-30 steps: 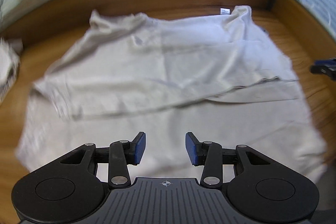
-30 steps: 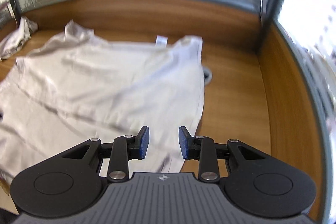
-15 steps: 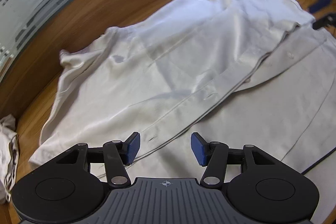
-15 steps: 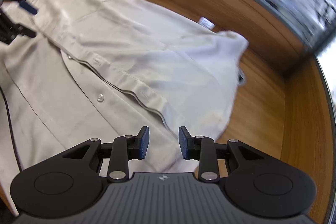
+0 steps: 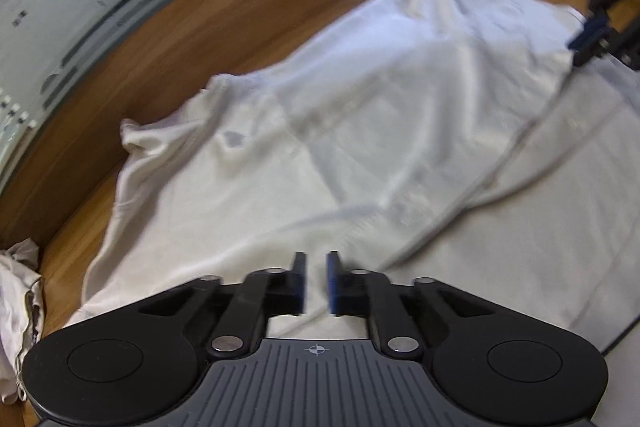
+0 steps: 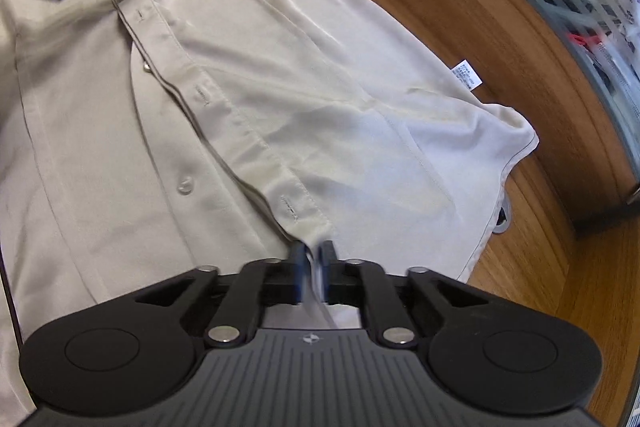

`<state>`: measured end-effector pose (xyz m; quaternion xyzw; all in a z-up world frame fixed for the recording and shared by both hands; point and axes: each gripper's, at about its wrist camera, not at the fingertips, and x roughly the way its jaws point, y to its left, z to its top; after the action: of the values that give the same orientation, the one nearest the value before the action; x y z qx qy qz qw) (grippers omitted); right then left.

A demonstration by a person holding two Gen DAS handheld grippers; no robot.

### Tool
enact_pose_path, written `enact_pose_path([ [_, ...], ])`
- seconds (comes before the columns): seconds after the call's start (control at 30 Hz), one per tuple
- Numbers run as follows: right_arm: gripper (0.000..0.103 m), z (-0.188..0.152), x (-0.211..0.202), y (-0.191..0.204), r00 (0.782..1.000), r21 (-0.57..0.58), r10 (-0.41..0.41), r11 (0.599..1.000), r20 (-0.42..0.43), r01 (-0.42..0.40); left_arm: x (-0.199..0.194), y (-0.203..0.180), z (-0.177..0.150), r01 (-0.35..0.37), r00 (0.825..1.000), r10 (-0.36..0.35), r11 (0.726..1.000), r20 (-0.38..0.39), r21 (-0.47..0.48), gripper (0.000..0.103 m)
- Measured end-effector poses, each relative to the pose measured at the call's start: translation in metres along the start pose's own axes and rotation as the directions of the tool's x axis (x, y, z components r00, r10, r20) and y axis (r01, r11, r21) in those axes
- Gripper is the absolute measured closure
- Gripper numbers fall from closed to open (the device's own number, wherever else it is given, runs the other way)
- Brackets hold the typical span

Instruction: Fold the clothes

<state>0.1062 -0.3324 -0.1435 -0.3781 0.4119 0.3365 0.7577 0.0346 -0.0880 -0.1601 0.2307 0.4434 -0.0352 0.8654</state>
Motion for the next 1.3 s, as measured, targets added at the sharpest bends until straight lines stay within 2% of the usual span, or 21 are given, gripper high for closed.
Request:
enact_pose_path([
  [0.1,0.100,0.007,-0.002,-0.011,1.000,-0.003,-0.001,1.000,0.014,0.001,0.004,0.015,0.010,-0.013,1.000,0.014,0.999,0.013,-0.040,0.100],
  [0.2,0.100,0.019,-0.002,-0.024,0.999,-0.019,-0.019,1.000,0.030,0.020,0.015,0.028,0.022,-0.025,1.000,0.026,0.998,0.009,-0.064,0.101],
  [0.33,0.101,0.037,-0.001,-0.044,0.997,-0.033,-0.055,0.998,0.056,0.057,0.018,0.042,0.033,0.017,1.000,-0.015,0.993,0.015,-0.114,0.097],
  [0.4,0.101,0.047,0.000,-0.058,0.994,-0.018,-0.081,0.996,0.076,0.082,0.017,0.044,0.034,0.047,0.999,-0.045,0.991,0.017,-0.122,0.090],
  [0.47,0.100,0.056,0.006,-0.072,0.991,-0.003,-0.110,0.994,0.078,0.110,0.011,0.044,0.031,0.060,0.998,-0.058,0.991,0.023,-0.122,0.070],
  [0.57,0.100,0.067,0.021,-0.092,0.989,0.041,-0.141,0.989,0.040,0.139,0.003,0.040,0.022,0.067,0.998,-0.066,0.993,0.018,-0.097,0.053],
  [0.7,0.094,0.065,0.033,-0.108,0.991,0.112,-0.134,0.985,-0.019,0.135,0.000,0.033,0.006,0.052,0.998,-0.054,0.996,-0.019,-0.068,0.051],
  [0.77,0.088,0.059,0.026,-0.111,0.994,0.160,-0.106,0.981,-0.006,0.106,0.000,0.034,-0.003,0.044,0.998,-0.048,0.996,-0.042,-0.078,0.051],
  [0.87,0.085,0.041,0.007,-0.112,0.998,0.255,-0.052,0.966,0.024,0.044,-0.001,0.038,-0.016,0.025,0.997,-0.033,0.994,-0.067,-0.108,0.051],
  [1.07,0.083,-0.017,-0.034,-0.105,0.997,0.479,0.038,0.875,0.063,-0.064,-0.006,0.050,-0.039,-0.016,0.994,-0.006,0.980,-0.107,-0.200,0.051],
  [1.23,0.083,-0.060,-0.033,-0.078,0.997,0.582,0.069,0.810,0.029,-0.073,-0.012,0.059,-0.056,-0.079,0.988,0.035,0.949,-0.148,-0.305,0.051],
  [1.3,0.083,-0.067,-0.028,-0.068,0.998,0.602,0.060,0.796,0.017,-0.058,-0.013,0.063,-0.064,-0.114,0.984,0.058,0.933,-0.170,-0.341,0.051],
])
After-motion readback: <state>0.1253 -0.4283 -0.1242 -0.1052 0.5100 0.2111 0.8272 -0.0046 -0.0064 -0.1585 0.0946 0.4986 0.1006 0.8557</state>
